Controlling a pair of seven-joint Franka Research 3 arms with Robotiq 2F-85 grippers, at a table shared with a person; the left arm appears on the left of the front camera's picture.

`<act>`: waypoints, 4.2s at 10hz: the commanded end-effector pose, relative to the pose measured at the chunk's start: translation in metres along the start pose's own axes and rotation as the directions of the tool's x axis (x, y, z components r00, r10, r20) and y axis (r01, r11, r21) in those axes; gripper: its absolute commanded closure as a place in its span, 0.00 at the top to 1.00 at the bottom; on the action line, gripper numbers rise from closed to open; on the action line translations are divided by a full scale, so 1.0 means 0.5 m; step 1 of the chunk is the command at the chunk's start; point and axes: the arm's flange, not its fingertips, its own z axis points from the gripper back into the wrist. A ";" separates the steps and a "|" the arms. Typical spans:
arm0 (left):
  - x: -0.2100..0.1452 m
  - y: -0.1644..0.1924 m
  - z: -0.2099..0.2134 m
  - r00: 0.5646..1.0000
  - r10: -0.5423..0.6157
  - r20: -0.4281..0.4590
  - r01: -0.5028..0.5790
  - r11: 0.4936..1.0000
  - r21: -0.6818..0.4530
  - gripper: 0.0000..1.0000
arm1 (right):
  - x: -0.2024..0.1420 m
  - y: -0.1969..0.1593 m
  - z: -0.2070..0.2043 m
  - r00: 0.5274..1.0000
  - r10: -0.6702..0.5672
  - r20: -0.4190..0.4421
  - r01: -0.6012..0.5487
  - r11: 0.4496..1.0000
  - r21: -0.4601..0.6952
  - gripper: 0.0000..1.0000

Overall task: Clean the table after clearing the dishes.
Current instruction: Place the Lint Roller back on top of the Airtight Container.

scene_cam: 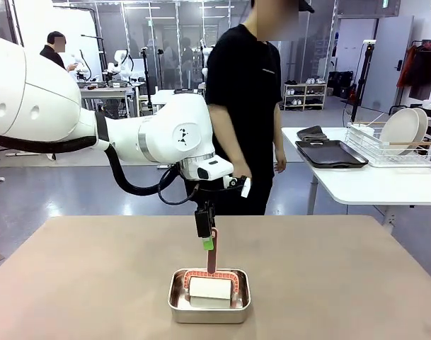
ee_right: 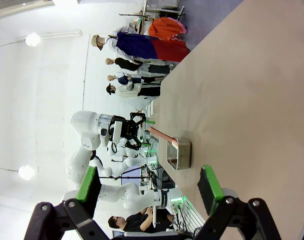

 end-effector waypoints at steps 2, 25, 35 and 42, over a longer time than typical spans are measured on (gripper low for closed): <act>0.000 -0.004 0.000 1.000 0.011 0.003 -0.011 1.000 0.013 1.00 | -0.008 0.006 0.001 1.000 -0.001 -0.003 0.001 1.000 -0.009 1.00; -1.141 -0.365 0.224 -0.376 0.795 0.476 -0.636 0.152 -0.757 1.00 | -0.008 0.006 0.001 1.000 -0.001 -0.003 0.001 1.000 -0.009 1.00; -1.177 -0.369 0.216 -0.359 0.802 0.477 -0.664 0.139 -0.735 1.00 | -0.008 0.006 0.001 1.000 -0.001 -0.003 0.001 1.000 -0.009 1.00; -1.177 -0.369 0.216 -0.359 0.802 0.477 -0.664 0.139 -0.735 1.00 | -0.008 0.006 0.001 1.000 -0.001 -0.003 0.001 1.000 -0.009 1.00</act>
